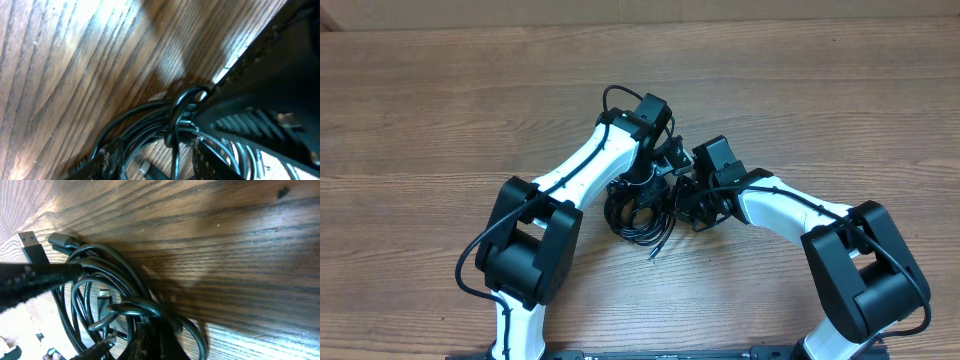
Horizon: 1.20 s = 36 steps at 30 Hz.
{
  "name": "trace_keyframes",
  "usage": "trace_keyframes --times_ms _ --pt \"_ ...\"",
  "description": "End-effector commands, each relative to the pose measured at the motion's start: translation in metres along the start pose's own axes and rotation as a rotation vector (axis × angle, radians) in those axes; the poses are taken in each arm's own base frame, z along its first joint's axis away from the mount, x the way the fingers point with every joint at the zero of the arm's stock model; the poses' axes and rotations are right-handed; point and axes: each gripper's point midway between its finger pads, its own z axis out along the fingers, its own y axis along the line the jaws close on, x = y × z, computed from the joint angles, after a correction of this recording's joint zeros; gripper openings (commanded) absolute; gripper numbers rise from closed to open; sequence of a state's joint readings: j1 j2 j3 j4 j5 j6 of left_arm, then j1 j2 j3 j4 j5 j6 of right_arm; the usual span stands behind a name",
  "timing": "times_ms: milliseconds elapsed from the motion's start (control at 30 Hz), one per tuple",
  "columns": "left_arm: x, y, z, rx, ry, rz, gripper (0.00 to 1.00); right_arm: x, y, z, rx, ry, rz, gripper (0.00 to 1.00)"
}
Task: Untangle cables
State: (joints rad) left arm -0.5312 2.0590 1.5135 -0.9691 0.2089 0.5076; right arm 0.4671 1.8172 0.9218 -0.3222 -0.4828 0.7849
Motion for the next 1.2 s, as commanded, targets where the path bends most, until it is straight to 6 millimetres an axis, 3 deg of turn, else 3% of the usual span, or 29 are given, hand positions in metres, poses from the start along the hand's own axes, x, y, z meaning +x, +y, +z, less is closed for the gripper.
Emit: trace_keyframes --times_ms 0,200,400,500,667,800,1000,1167 --pt "-0.002 -0.007 0.001 0.022 -0.008 0.028 0.43 0.001 -0.004 0.004 0.013 -0.001 0.001 0.04" --pt "0.000 0.004 0.001 -0.045 0.012 0.030 0.41 0.001 -0.004 0.004 0.013 -0.001 0.001 0.04" --pt "-0.013 0.018 -0.001 -0.084 -0.052 -0.042 0.38 0.001 -0.004 0.004 0.013 -0.001 0.001 0.04" --pt "-0.010 0.015 0.000 -0.076 -0.040 -0.039 0.38 0.001 -0.004 0.004 0.013 -0.001 0.000 0.04" --pt "-0.006 -0.006 0.000 0.031 -0.037 0.062 0.38 0.001 -0.004 0.004 0.013 -0.001 0.000 0.04" --pt "-0.008 -0.006 0.000 0.034 -0.047 0.074 0.36 0.001 -0.004 0.003 0.013 -0.001 0.000 0.04" --pt "-0.017 -0.009 0.004 0.063 -0.096 0.082 0.27 0.001 -0.004 0.003 0.013 -0.001 0.000 0.04" --pt "-0.009 -0.010 0.015 0.074 -0.070 0.074 0.24 0.001 -0.005 0.004 0.015 0.001 0.002 0.04"
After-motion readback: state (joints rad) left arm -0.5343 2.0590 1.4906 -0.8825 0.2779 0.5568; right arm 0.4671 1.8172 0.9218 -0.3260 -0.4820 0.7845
